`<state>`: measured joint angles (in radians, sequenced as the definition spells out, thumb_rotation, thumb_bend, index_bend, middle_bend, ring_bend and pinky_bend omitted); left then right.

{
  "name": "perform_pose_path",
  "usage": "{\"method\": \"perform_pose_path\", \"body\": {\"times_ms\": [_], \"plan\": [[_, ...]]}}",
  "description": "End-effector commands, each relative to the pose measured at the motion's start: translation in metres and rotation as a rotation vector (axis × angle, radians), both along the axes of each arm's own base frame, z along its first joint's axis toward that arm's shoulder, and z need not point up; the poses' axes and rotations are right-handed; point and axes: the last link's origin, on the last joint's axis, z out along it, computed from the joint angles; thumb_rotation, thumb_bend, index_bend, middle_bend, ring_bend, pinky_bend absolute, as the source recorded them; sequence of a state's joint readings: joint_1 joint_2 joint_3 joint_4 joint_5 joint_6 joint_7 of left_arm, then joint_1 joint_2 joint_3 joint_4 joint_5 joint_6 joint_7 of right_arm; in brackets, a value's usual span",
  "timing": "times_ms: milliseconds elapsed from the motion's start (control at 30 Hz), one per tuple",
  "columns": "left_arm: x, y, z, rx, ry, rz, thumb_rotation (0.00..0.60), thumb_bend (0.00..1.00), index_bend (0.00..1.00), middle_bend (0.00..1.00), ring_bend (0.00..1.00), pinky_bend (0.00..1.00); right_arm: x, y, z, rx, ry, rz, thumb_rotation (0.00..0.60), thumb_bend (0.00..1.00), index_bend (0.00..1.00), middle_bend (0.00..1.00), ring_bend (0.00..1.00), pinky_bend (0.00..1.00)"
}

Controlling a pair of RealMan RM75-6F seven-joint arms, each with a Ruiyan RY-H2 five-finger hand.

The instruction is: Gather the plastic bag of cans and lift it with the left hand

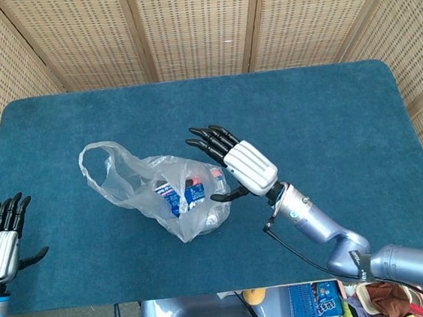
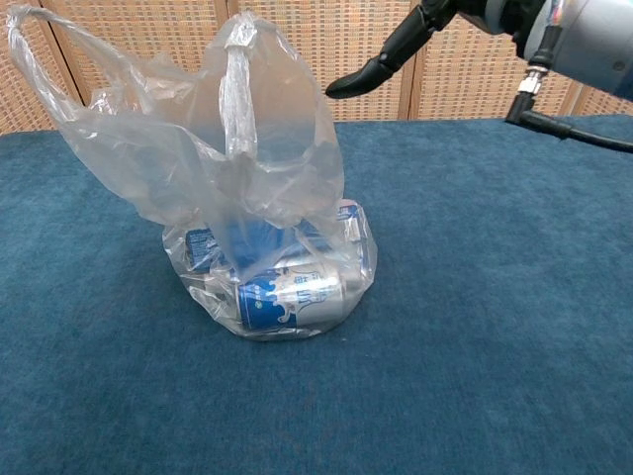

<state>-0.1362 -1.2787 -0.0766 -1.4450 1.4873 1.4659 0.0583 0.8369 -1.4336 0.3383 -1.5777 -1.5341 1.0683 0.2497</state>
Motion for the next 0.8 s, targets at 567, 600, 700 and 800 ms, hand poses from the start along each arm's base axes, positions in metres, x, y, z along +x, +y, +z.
{"method": "perform_pose_path", "body": {"times_ms": [567,600,700,800], "plan": [[-0.005,0.008,0.002,0.013,-0.004,0.038,0.600,0.13,0.00,0.00,0.00,0.00,0.068,-0.004,-0.035,0.083,-0.181,-0.041,0.600,0.00,0.00,0.00,0.00,0.00],[-0.005,0.008,0.002,0.013,-0.004,0.041,0.600,0.13,0.00,0.00,0.00,0.00,0.070,-0.004,-0.036,0.089,-0.191,-0.048,0.600,0.00,0.00,0.00,0.00,0.00],[-0.006,0.009,0.003,0.015,-0.005,0.045,0.600,0.13,0.00,0.00,0.00,0.00,0.073,-0.003,-0.043,0.090,-0.210,-0.067,0.600,0.00,0.00,0.00,0.00,0.00],[-0.006,0.010,0.003,0.015,-0.006,0.046,0.600,0.13,0.00,0.00,0.00,0.00,0.075,-0.003,-0.050,0.102,-0.218,-0.078,0.600,0.00,0.00,0.00,0.00,0.00]]}}
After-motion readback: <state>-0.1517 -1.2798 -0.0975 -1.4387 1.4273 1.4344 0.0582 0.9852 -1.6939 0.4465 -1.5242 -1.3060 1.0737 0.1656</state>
